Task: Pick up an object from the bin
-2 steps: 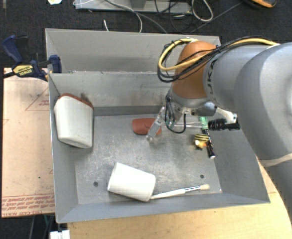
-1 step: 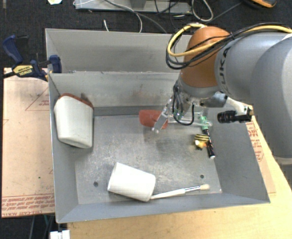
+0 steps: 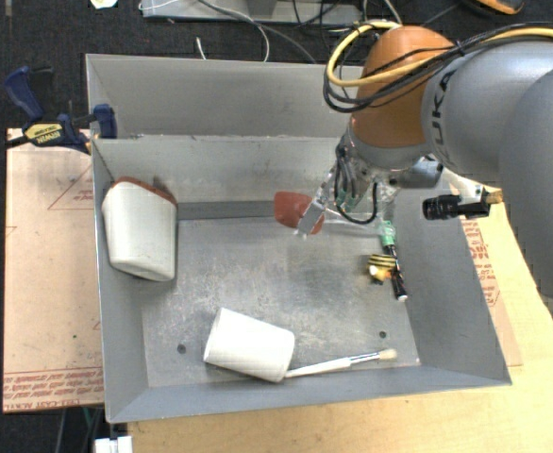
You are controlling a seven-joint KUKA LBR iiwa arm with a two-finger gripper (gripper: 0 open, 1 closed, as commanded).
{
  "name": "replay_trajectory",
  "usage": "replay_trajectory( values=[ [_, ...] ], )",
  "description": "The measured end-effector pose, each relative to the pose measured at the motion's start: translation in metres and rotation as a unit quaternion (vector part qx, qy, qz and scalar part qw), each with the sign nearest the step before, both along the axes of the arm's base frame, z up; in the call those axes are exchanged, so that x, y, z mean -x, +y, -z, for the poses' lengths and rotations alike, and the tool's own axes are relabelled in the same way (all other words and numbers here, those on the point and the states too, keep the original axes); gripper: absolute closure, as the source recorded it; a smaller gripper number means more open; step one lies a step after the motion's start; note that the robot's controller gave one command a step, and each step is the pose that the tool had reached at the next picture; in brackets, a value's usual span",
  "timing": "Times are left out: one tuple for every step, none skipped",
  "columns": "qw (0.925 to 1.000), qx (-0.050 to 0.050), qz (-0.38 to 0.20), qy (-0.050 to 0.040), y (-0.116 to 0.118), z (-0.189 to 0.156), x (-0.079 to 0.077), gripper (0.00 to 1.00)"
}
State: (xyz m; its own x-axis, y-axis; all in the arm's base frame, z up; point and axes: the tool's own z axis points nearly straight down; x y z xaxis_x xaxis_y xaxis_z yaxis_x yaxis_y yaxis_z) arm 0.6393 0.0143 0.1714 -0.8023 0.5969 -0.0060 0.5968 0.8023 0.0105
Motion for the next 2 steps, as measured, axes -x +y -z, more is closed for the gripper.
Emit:
replay_trajectory(
  values=[
    [1.0, 0.0, 0.0, 0.0001, -0.0002, 0.0001, 0.0, 1.0],
    [1.0, 0.0, 0.0, 0.0002, -0.0002, 0.0002, 0.0001, 1.0]
  ],
)
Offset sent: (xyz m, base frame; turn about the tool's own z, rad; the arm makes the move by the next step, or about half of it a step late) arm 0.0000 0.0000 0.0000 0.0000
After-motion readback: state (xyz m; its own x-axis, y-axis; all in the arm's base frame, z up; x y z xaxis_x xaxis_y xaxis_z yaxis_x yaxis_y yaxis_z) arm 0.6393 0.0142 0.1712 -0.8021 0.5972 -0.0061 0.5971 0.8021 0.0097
